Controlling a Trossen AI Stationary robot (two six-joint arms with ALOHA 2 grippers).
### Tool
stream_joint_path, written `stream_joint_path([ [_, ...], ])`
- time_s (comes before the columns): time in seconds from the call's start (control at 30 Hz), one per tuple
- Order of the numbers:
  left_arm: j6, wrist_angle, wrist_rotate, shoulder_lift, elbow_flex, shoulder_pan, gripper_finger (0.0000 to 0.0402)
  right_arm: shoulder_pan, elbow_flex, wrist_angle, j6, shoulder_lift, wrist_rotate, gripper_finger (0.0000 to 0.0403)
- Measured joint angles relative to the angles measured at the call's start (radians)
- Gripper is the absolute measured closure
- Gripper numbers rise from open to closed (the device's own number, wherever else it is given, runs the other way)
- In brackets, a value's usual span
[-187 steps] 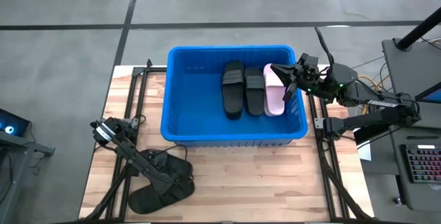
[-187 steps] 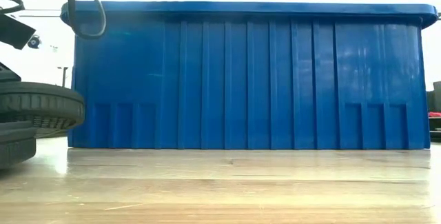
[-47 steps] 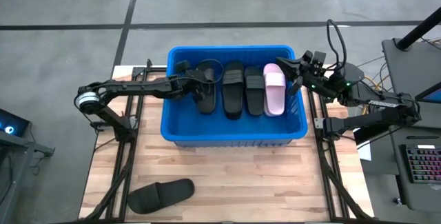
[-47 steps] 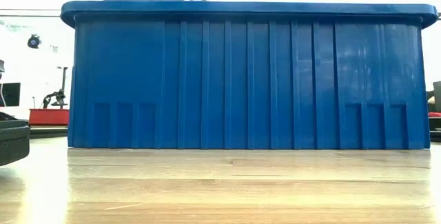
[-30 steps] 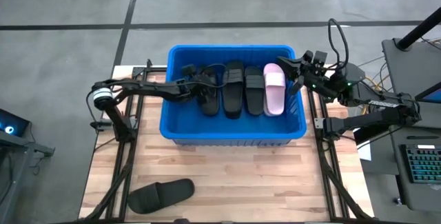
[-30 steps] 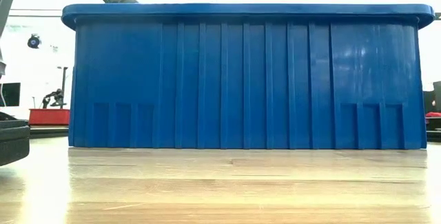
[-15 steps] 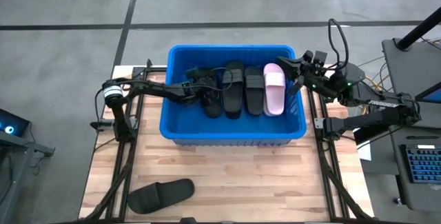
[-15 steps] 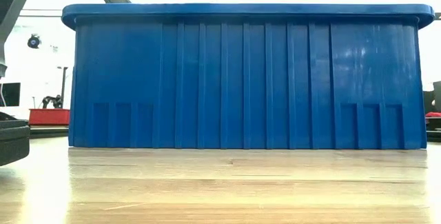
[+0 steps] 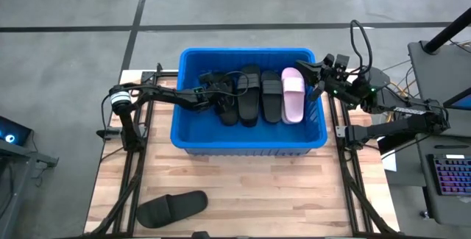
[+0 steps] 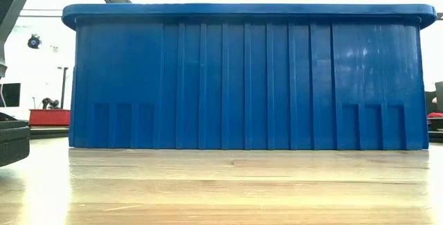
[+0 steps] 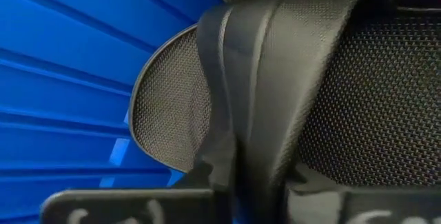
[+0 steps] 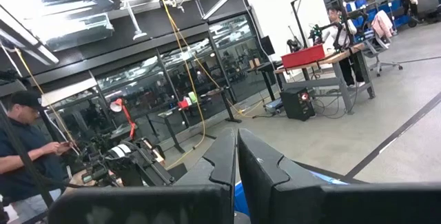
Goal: Pick and place slides into bin
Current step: Put the black slide into the blue bin, then stack the black slide on top of the black slide into the blue bin
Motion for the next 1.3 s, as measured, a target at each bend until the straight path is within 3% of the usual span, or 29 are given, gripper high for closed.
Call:
stream_joint_path([
  [0.17,0.008,0.003,0.006,-0.001,0.0,0.0,0.031,0.0,0.0,0.0,0.0,0.0,0.0,0.0394],
  [0.47,0.007,-0.045,0.01,-0.002,0.031,0.001,0.0121,0.0,0.0,0.0,0.0,0.0,-0.001,0.0394],
  [0.63,0.007,-0.149,0.032,-0.003,0.082,0.001,0.0056,0.0,0.0,0.0,0.0,0.0,-0.001,0.0394],
  [0.83,0.005,-0.293,0.092,-0.005,0.15,0.0,0.0022,0.0,0.0,0.0,0.0,0.0,-0.004,0.0394],
  [1.3,-0.004,-0.62,0.29,-0.04,0.319,-0.002,0.0019,0.0,0.0,0.0,0.001,0.0,-0.004,0.0394],
])
